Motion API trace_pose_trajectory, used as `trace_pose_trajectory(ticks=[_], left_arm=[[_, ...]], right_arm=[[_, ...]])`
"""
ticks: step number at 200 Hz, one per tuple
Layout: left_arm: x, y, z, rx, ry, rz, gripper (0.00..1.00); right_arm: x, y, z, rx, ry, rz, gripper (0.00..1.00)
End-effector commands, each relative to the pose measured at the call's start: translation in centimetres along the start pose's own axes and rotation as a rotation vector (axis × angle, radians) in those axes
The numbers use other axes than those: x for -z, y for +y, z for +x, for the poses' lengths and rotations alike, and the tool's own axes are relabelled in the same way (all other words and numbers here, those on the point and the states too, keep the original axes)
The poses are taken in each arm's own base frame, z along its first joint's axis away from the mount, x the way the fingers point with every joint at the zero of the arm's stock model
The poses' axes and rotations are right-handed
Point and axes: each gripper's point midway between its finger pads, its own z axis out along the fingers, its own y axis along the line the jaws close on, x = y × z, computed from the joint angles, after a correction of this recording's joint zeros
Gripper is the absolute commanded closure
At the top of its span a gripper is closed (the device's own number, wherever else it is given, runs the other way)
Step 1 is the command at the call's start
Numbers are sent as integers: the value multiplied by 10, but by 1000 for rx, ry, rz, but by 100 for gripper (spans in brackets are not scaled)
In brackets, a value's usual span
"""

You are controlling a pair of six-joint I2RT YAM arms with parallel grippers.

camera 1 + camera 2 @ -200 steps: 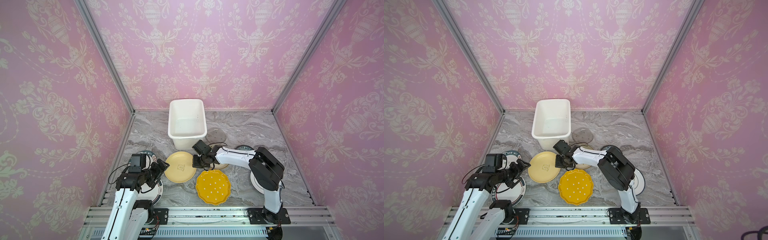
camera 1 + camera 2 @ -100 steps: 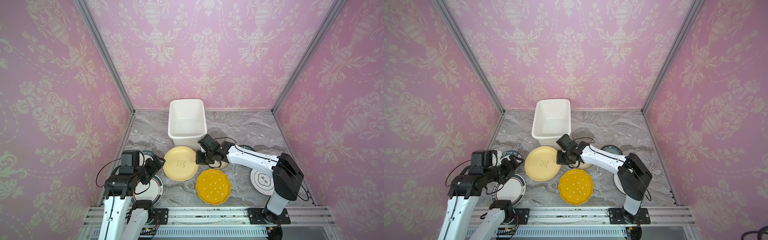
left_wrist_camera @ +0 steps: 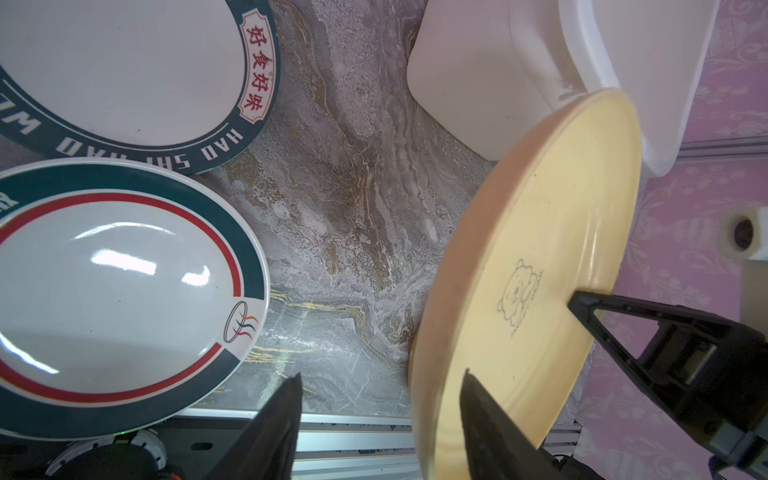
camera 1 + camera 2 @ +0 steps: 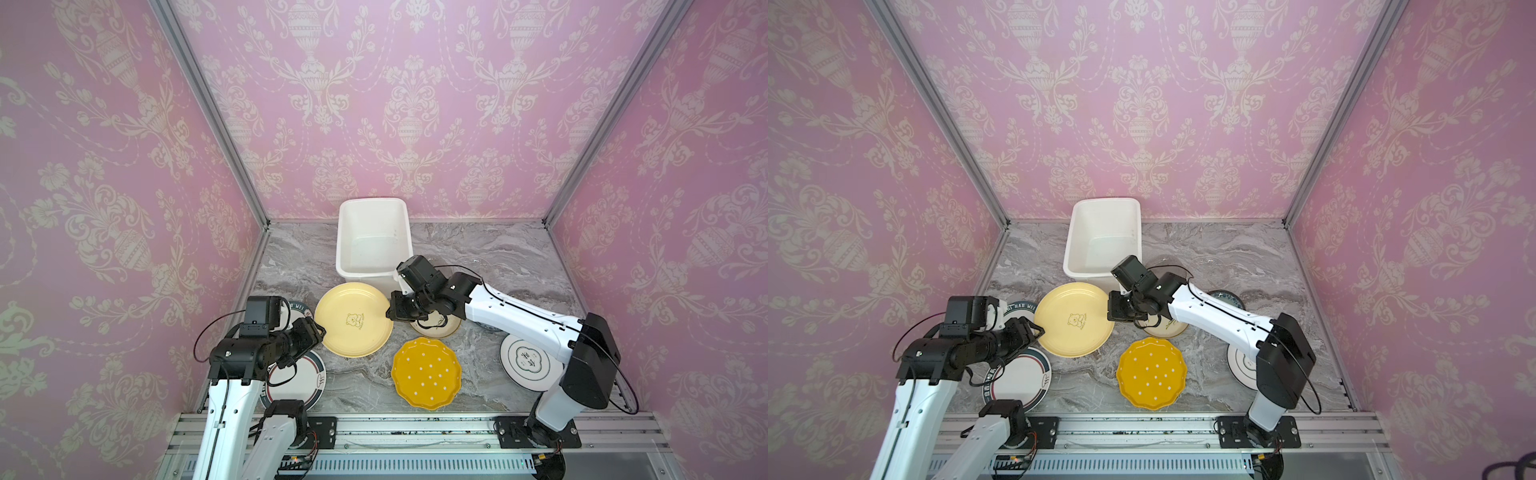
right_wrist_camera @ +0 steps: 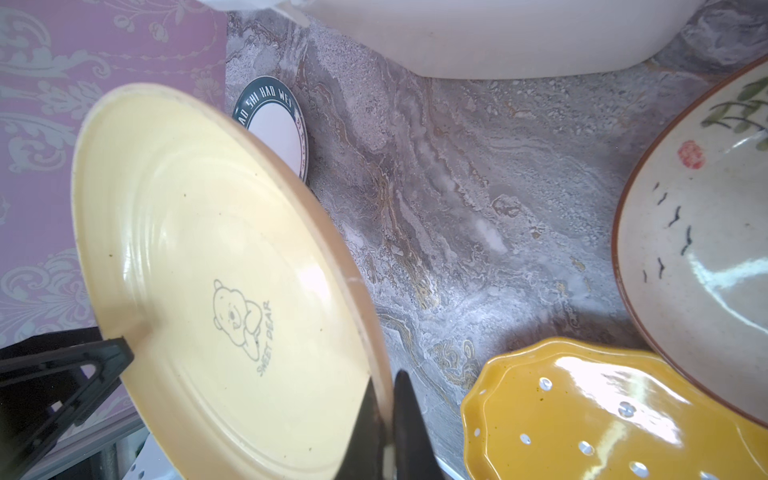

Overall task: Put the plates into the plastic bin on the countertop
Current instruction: 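Tilt the plate up with the right gripper while the left gripper grasps its raised rim, then open the right gripper and draw it back while the left gripper holds the plate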

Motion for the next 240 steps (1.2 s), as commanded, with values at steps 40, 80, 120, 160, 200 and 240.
trace_pose_trajectory(ticks=[40, 80, 120, 160, 200, 240], left_arm=[[-6, -1, -4, -15, -17, 12, 70], [-6, -1, -5, -17, -26, 10, 90], [0, 2, -6, -10, -46, -7, 100], [15, 0, -10, 23, -115, 5, 100], [31, -4, -14, 30, -171, 18, 100], [43, -17, -19, 31, -199, 64, 100]], right_arm=[[15, 27, 6, 25, 9, -62, 100], [14, 32, 5, 18, 10, -75, 100], [19, 36, 0, 26, -11, -71, 96], [58, 29, -33, 54, -128, 12, 55], [111, -17, -90, 34, -333, 206, 40], [106, -62, -137, -20, -395, 294, 40]])
